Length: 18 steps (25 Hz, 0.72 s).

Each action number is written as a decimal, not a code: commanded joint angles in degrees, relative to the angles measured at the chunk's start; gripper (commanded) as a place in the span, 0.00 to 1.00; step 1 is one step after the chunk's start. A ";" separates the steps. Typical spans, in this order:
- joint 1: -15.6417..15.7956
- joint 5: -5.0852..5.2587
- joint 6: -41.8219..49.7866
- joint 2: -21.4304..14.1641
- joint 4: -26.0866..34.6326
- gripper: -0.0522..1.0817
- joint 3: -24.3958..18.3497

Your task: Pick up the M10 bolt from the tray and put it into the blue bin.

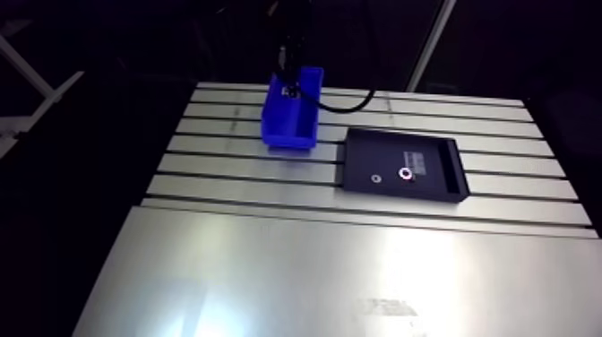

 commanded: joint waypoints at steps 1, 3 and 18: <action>-0.34 -0.15 0.05 1.79 -0.45 0.96 0.05; -0.34 -0.15 0.14 2.14 -1.33 0.95 0.05; -0.42 -0.15 0.93 4.95 -2.48 0.94 0.75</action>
